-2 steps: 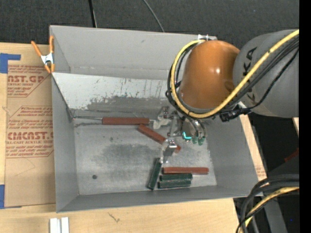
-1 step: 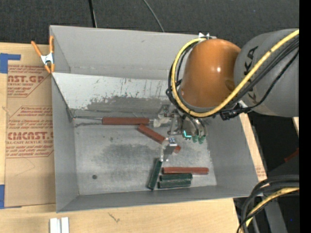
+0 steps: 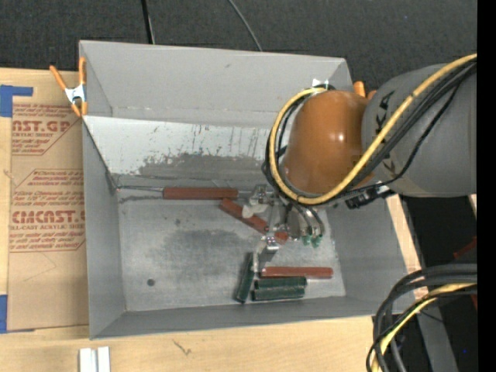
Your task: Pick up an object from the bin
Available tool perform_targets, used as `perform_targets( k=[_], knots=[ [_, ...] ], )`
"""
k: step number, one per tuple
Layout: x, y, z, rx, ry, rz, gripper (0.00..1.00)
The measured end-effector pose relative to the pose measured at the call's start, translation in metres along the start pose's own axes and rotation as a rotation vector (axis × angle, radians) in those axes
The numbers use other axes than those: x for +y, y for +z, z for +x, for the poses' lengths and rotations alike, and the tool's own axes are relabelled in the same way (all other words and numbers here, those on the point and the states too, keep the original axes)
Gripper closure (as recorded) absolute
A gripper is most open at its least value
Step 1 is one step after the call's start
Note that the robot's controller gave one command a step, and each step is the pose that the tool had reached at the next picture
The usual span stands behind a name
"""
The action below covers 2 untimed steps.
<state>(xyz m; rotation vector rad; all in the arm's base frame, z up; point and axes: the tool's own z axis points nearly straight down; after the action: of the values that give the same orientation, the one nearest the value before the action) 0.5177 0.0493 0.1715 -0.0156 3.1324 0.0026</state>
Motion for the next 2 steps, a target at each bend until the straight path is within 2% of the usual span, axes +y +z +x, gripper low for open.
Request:
perform_targets(
  k=[1,2],
  knots=[
    [-0.022,0.040,0.017,0.010,-0.172,0.000,0.00],
    [-0.026,0.091,0.015,-0.016,-0.204,0.002,1.00]
  ],
)
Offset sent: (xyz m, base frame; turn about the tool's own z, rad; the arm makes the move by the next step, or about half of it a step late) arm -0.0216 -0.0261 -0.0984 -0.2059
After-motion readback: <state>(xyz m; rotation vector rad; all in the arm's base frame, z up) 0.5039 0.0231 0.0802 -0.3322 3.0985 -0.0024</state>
